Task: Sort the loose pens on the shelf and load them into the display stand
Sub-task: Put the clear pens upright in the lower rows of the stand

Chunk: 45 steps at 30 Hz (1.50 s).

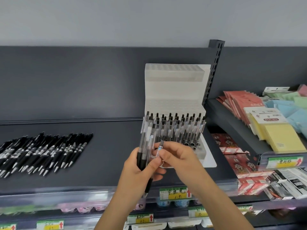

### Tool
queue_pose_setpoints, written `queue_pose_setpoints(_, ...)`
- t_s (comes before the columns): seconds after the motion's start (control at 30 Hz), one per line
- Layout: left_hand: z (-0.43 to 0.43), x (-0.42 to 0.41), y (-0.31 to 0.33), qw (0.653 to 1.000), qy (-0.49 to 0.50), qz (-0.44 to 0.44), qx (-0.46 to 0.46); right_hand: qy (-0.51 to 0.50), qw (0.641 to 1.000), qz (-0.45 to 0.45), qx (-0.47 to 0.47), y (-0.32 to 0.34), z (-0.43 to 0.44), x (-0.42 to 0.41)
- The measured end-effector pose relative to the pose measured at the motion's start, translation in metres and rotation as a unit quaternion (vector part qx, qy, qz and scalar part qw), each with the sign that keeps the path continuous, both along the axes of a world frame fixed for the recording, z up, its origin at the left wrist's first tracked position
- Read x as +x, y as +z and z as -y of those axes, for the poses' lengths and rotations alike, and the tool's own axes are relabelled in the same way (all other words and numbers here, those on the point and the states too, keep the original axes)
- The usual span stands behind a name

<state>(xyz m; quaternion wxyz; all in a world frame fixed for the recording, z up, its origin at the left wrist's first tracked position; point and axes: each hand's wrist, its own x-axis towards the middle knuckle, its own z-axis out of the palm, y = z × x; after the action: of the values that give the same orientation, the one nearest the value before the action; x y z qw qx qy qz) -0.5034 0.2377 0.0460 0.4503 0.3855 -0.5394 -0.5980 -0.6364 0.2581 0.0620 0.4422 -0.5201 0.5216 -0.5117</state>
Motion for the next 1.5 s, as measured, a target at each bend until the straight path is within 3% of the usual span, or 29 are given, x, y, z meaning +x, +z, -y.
queue_pose_setpoints(0.13, 0.000, -0.001, 0.000, 1.000, 0.001, -0.002, -0.001, -0.047, 0.998, 0.033, -0.015, 0.000, -0.004, -0.010)
queue_pose_setpoints(0.27, 0.004, 0.000, -0.004, 0.999, 0.043, 0.013, -0.010, -0.197, 0.977, 0.025, -0.073, 0.013, -0.001, -0.034)
queue_pose_setpoints(0.4, 0.006, 0.005, -0.006, 0.995, 0.079, 0.048, -0.031, -0.314, 0.930, -0.102, -0.158, 0.024, 0.005, -0.059)
queue_pose_setpoints(0.57, 0.006, 0.002, -0.006, 0.994, 0.079, 0.047, -0.054, -0.311, 0.915, -0.202, -0.156, 0.021, 0.020, -0.062)
queue_pose_setpoints(0.7, 0.004, 0.002, -0.006, 0.995, 0.080, 0.035, -0.047, -0.242, 0.909, -0.326, -0.099, 0.007, 0.033, -0.063)
queue_pose_setpoints(0.8, 0.003, 0.001, -0.006, 0.997, 0.077, 0.014, -0.024, -0.225, 0.904, -0.357, -0.066, -0.006, 0.036, -0.063)
queue_pose_setpoints(1.07, 0.004, -0.001, -0.009, 0.997, 0.055, 0.037, -0.037, -0.280, 0.910, -0.299, -0.068, -0.010, 0.021, -0.054)
queue_pose_setpoints(1.17, 0.004, -0.006, -0.010, 0.997, 0.034, 0.052, -0.048, -0.196, 0.938, -0.274, -0.080, -0.003, 0.008, -0.036)
queue_pose_setpoints(1.3, 0.001, -0.015, -0.008, 0.996, -0.006, 0.061, -0.063, -0.072, 0.978, -0.174, -0.085, -0.001, 0.002, -0.015)
queue_pose_setpoints(1.5, 0.011, -0.016, -0.012, 0.999, 0.027, 0.014, -0.029, -0.149, 0.980, -0.086, -0.098, 0.005, 0.001, -0.037)
